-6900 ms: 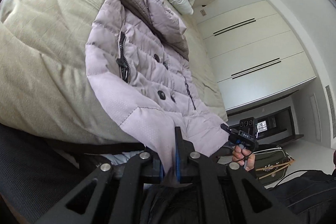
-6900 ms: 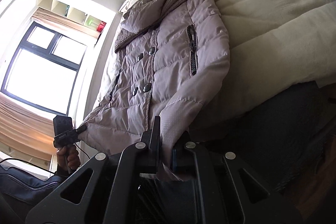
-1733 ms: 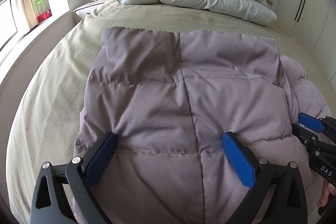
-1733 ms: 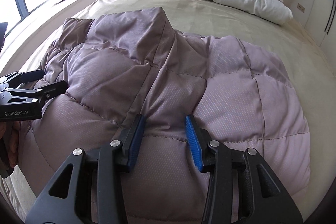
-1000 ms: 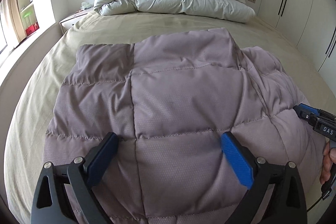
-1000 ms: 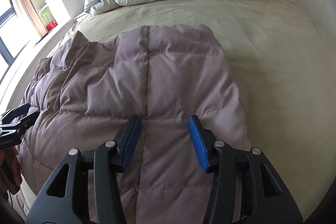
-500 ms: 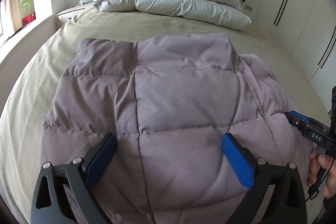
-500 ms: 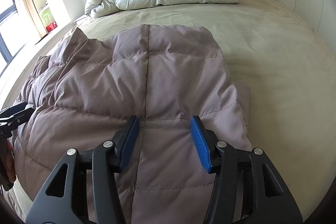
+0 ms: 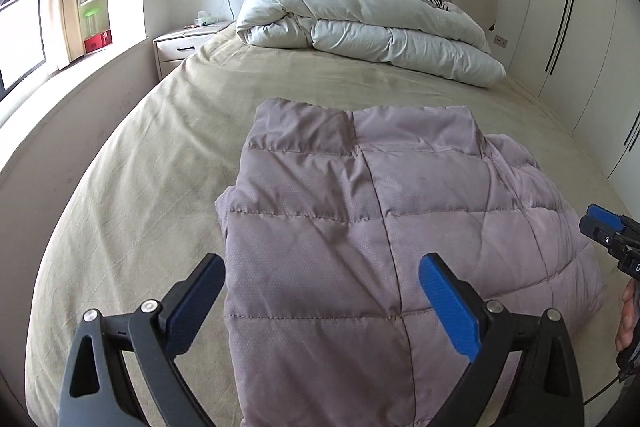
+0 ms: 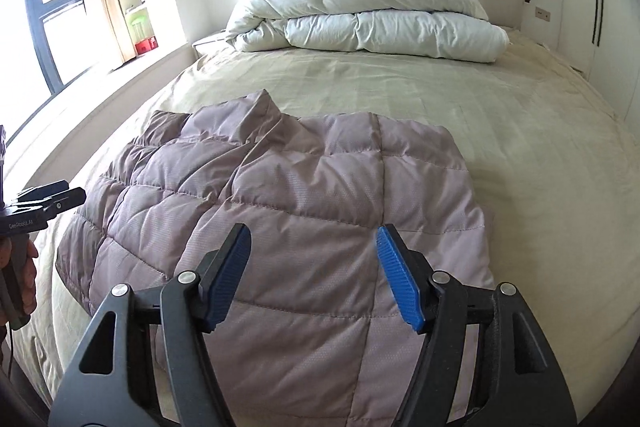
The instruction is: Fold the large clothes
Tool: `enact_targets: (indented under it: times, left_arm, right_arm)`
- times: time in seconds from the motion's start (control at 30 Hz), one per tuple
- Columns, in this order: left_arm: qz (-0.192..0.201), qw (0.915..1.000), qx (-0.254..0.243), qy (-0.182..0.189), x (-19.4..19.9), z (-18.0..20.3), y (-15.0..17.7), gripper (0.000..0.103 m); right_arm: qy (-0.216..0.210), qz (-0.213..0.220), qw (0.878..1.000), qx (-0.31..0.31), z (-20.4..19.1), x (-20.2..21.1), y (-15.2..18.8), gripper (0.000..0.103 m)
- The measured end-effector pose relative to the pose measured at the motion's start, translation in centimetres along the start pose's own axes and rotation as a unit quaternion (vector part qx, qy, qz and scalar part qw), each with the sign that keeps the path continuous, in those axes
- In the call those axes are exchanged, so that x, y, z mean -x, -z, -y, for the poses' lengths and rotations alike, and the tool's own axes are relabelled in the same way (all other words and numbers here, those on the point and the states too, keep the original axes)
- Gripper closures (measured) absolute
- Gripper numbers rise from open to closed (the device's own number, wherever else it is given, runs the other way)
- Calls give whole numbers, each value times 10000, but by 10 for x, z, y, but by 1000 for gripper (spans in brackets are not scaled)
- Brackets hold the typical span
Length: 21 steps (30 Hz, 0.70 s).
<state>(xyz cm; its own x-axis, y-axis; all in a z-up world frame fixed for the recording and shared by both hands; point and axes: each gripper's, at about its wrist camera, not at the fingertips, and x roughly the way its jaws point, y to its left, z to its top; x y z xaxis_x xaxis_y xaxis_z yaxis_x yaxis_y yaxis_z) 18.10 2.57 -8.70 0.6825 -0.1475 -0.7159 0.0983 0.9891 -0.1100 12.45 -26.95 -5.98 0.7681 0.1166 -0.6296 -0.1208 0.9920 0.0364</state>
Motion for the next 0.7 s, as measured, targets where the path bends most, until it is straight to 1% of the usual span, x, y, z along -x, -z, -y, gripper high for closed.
enact_targets:
  times: [0.07, 0.13, 0.17, 0.23, 0.3, 0.33, 0.37, 0.43, 0.47, 0.5, 0.53, 0.6, 0.63, 0.67, 0.7]
  left_arm:
    - [-230, 9997, 6, -35, -17, 4, 7, 3]
    - [-313, 9995, -5, -79, -27, 4, 13, 3]
    - [-298, 9995, -38, -102, -29, 3, 16, 2]
    - [-291, 9996, -36, -57, -30, 0, 19, 1]
    - [-314, 9994, 120, 81, -25, -7, 19, 1]
    - [-261, 9990, 281, 226, -18, -14, 18, 1]
    - [-140, 9980, 463, 407, -8, -22, 16, 1]
    - [128, 9940, 827, 705, 10, -44, 15, 0]
    - [215, 9907, 1027, 866, 16, -58, 13, 0]
    - [205, 9870, 1222, 1021, 18, -72, 13, 0]
    - [111, 9828, 1437, 1158, 15, -87, 12, 0]
    - [-144, 9741, 1835, 1310, 4, -115, 15, 0]
    - [-272, 9684, 2063, 1375, -3, -128, 17, 0]
    - [-402, 9601, 2314, 1517, -10, -139, 21, 0]
    - [-549, 9487, 2593, 1727, -18, -149, 26, 0]
  right_arm:
    - [-49, -189, 9994, 269, -25, -14, 3, 38]
    - [11, -637, 9971, 408, -39, -40, 12, 37]
    - [73, -701, 9966, 425, -41, -49, 17, 32]
    - [128, -570, 9976, 359, -39, -55, 26, 24]
    - [-42, -576, 9982, 144, -30, -54, 29, 23]
    - [-143, -588, 9982, 9, -26, -50, 28, 23]
    - [-315, -583, 9977, -166, -18, -46, 25, 23]
    - [-854, -377, 9934, -659, 7, -28, 23, 23]
    - [-1041, -236, 9897, -956, 25, -16, 23, 23]
    - [-1178, -119, 9848, -1270, 45, -8, 24, 23]
    - [-1293, -65, 9786, -1598, 67, -3, 25, 21]
    - [-1391, -133, 9639, -2268, 116, -2, 30, 20]
    - [-1401, -219, 9554, -2590, 139, -5, 35, 20]
    - [-1447, -342, 9448, -2921, 162, -10, 41, 20]
    - [-1561, -440, 9315, -3256, 182, -16, 48, 20]
